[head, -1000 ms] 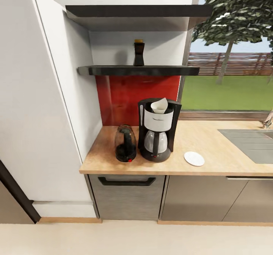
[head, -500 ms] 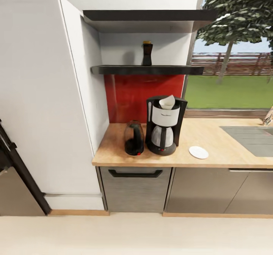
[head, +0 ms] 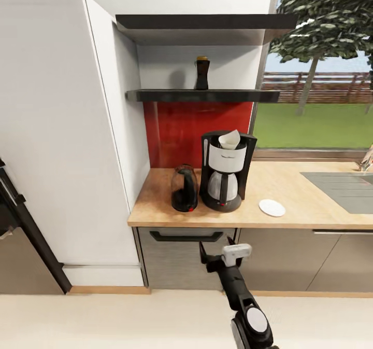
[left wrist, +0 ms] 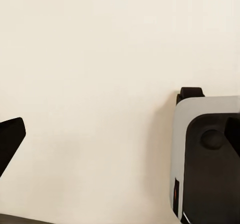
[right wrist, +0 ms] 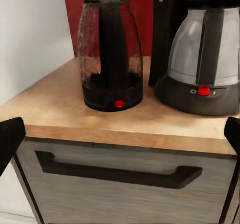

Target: Set up a coffee station on the kitchen countertop: keep the coffee maker on the countertop, move the bottle of coffee from the kitchen shelf to the counter next to the coffee maker, place a paper coffee filter on top of the coffee maker, put the saucer next to the coffee maker with the coffee cup on the saucer, and place the electric kettle next to the coffee maker.

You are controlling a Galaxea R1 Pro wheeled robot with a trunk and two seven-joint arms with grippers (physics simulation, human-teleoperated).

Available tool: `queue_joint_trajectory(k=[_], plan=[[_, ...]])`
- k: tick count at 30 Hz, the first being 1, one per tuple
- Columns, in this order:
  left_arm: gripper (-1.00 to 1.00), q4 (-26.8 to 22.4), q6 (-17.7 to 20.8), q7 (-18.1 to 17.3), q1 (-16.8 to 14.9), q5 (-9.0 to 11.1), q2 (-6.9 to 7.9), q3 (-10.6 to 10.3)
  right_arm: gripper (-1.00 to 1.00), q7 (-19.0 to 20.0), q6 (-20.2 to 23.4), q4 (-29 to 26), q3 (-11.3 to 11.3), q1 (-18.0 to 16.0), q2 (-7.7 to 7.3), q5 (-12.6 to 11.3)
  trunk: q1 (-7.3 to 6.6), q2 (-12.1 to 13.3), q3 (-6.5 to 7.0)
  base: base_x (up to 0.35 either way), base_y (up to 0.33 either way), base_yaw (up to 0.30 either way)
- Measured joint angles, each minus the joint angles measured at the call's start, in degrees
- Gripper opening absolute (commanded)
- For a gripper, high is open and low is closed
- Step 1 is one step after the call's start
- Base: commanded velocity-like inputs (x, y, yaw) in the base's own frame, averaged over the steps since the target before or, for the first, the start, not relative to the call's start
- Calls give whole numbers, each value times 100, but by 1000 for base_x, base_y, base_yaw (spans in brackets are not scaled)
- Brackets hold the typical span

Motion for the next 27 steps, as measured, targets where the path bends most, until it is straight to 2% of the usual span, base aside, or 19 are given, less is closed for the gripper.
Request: queue_joint_trajectory(k=[2,4,7,8,10,12,17,21,23,25,27], plan=[[100,2,0,-4,0,-2,-3,0,100,-96,81,-59,11,-336,1,-2,0,0,0,0,0,0],[100,53,-2,-7,0,-1,-28,0,100,-347,242,-88,13,-878,2,-7,0,1,1,0,0,0],[100,187,-7,-14,0,-6,-64,0,100,-774,790,-92,17,-1672,2,-20,0,1,1,0,0,0],[100,199,-7,-15,0,-6,-67,0,100,-820,895,-93,17,-1809,2,-22,0,0,0,0,0,0],[100,227,-8,-14,0,-7,-74,0,100,-927,1222,-95,22,-2302,2,-22,0,0,1,0,0,0],[100,243,-9,-14,0,-7,-77,0,100,-982,1466,-96,26,-2850,2,-24,0,1,1,0,0,0],[100,257,-1,-11,0,-1,-100,-1,100,-1021,2055,-97,27,-3915,2,-31,0,0,1,0,0,0],[100,359,2,-11,5,1,-113,3,100,-1028,2465,-81,27,-4508,2,-39,-1,0,0,0,0,0],[100,510,0,-13,16,0,-115,0,100,-1032,2777,20,23,-5015,2,-45,0,0,1,0,0,0],[100,598,5,-9,23,-4,-119,0,100,-1034,3031,240,21,-5558,2,-166,-1,0,1,0,0,0],[100,623,16,0,29,-5,-119,1,100,-1031,3135,485,20,-5892,2,-310,0,0,1,0,0,0]])
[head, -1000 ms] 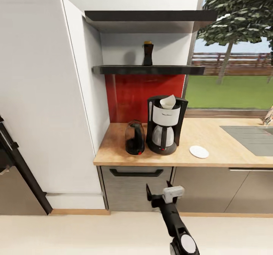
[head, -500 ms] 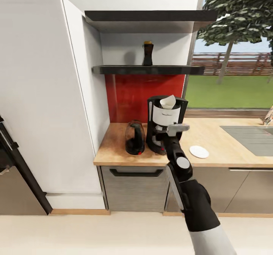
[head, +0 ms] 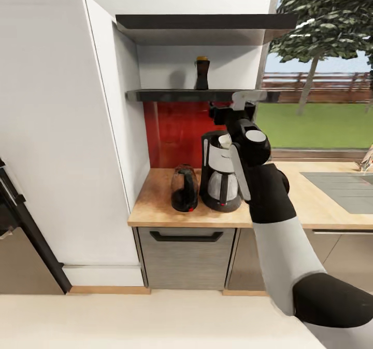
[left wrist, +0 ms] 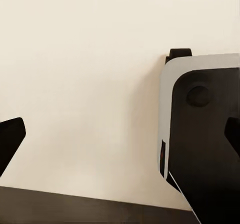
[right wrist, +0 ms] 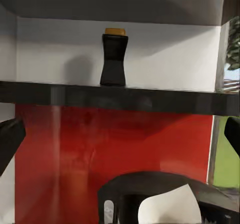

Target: Set up a coffee station on the kitchen countertop: keep the coffee maker on the countertop, move the bottle of coffee from the kitchen shelf to the counter next to the coffee maker, place a paper coffee filter on top of the coffee maker, put the saucer next to the coffee maker with the coffee cup on the saucer, and place the electric kettle next to the coffee maker.

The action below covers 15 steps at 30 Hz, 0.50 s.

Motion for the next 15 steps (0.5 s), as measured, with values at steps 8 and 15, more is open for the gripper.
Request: queue_joint_trajectory(k=[8,15], plan=[[100,125,37,19,294,5,74,15,100,-773,157,2038,-29,-1641,0,-586,-3,-1,-1,195,0,0],[100,126,65,20,368,-1,84,8,100,-840,191,2423,-30,-1799,0,-903,-3,-1,-1,327,0,0]])
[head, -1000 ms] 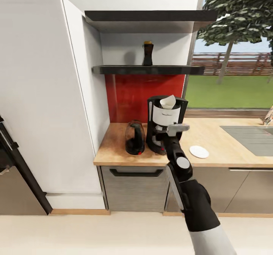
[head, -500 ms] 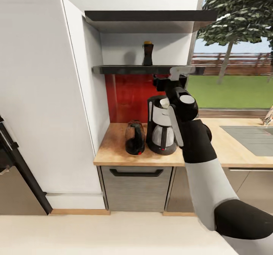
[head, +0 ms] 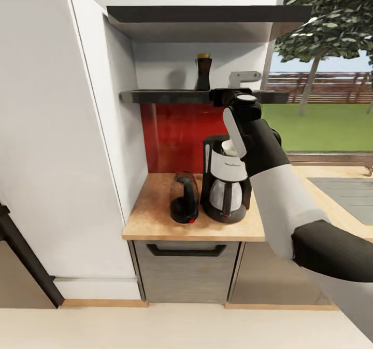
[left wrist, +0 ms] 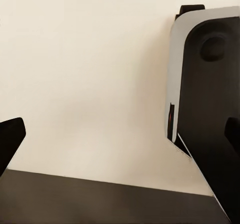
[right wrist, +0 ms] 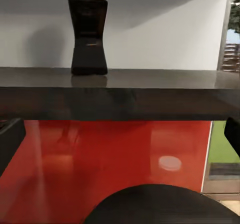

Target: Set up a coffee station on the kitchen countertop: keep the coffee maker on the countertop, move the bottle of coffee from the kitchen shelf to the counter next to the coffee maker, place a paper coffee filter on top of the coffee maker, put the saucer next to the coffee maker with the coffee cup on the saucer, and place the electric kettle next to the coffee maker.

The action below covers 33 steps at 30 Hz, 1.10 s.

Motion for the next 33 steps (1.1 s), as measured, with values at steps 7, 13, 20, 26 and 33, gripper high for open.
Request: queue_joint_trajectory(k=[7,13,20,26,33], plan=[[100,2,13,3,14,-8,-5,-9,100,5,273,151,1,-276,0,-394,0,-1,0,333,0,0],[100,9,14,345,43,-9,-43,-16,100,0,997,-889,11,-304,0,-688,3,0,0,125,0,0],[100,13,17,519,120,-8,-69,-17,100,-9,1431,-884,12,-811,0,-719,3,0,0,4,0,0],[100,16,15,526,161,-6,-74,-18,100,-11,1439,-349,12,-1205,0,-713,3,1,0,0,0,0],[100,81,12,524,169,9,-85,-12,100,-8,1383,1897,-2,-2600,0,-723,3,0,0,18,0,0]])
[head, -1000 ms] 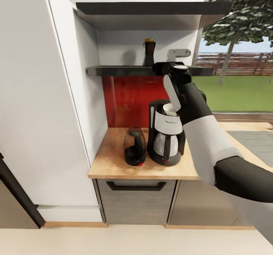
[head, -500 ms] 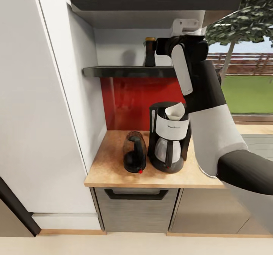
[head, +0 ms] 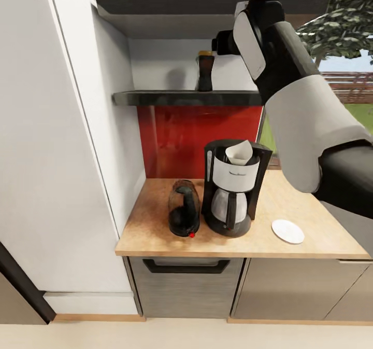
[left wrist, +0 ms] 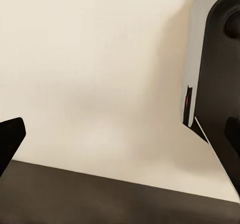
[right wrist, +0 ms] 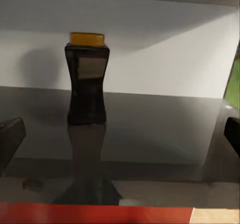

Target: Set up a coffee station on the kitchen countertop: keep the coffee maker on the countertop, move the bottle of coffee from the kitchen shelf to the counter next to the coffee maker, place a paper coffee filter on top of the coffee maker, put the saucer next to the coffee maker with the coffee cup on the saucer, and place the electric kettle next to the coffee maker.

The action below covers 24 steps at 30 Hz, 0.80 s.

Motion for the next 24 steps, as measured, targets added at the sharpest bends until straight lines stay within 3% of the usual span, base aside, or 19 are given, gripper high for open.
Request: queue_joint_trajectory(k=[8,13,18,24], plan=[[100,16,27,-24,93,-8,21,3,100,1,-145,41,0,-29,0,-1,-3,0,0,271,0,0],[100,54,34,-26,330,-7,17,5,100,6,-154,70,-1,-30,0,-3,-2,1,-1,283,0,0],[100,57,28,-20,567,-8,7,4,100,7,-163,69,2,-28,0,-2,0,1,-1,62,0,0],[100,59,23,-12,626,-8,14,3,100,5,-174,76,-2,-11,0,-8,-1,-1,-2,65,83,0]])
